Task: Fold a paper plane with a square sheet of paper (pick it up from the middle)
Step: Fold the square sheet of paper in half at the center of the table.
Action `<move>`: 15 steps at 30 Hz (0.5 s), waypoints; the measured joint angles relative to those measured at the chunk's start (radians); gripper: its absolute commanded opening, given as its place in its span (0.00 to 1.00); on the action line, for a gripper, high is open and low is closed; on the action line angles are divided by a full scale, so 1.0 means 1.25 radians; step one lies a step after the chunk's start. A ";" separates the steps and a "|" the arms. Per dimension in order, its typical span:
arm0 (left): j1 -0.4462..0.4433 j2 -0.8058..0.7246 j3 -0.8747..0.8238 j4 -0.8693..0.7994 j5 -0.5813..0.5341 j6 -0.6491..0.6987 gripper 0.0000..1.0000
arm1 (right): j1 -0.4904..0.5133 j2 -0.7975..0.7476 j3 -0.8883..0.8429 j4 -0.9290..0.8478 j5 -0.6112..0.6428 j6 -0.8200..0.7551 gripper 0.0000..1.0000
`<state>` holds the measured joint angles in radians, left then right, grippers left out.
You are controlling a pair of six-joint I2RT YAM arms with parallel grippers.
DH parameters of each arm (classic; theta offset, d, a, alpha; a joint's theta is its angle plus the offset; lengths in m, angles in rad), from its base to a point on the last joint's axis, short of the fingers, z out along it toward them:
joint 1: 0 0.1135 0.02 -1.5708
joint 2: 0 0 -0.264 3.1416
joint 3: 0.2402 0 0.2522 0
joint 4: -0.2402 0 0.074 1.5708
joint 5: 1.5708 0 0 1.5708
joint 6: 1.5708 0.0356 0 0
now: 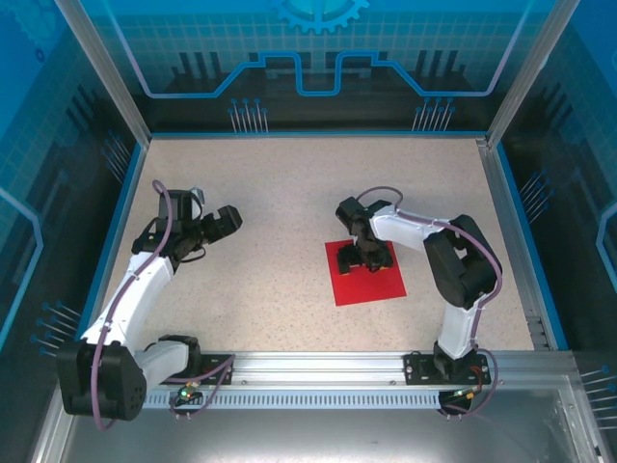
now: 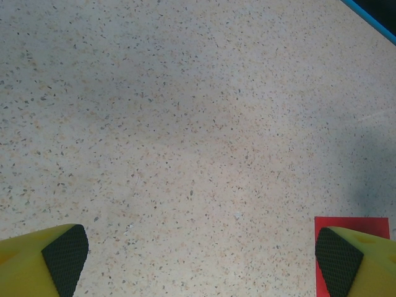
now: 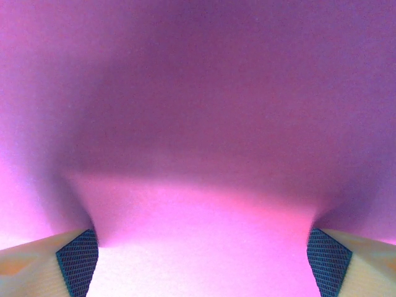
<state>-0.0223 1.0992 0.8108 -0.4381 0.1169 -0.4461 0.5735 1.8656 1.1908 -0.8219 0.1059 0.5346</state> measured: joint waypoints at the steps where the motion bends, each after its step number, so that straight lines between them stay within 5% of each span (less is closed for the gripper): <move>1: 0.000 0.000 0.000 0.000 0.001 0.000 0.98 | -0.002 0.003 0.001 0.002 -0.001 0.000 0.92; 15: 0.000 0.000 0.000 -0.002 0.004 0.000 0.99 | -0.004 0.021 0.008 0.001 -0.004 0.003 0.88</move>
<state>-0.0223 1.0992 0.8108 -0.4408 0.1223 -0.4465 0.5686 1.8915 1.2007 -0.8211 0.1013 0.5381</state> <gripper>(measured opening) 0.986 0.894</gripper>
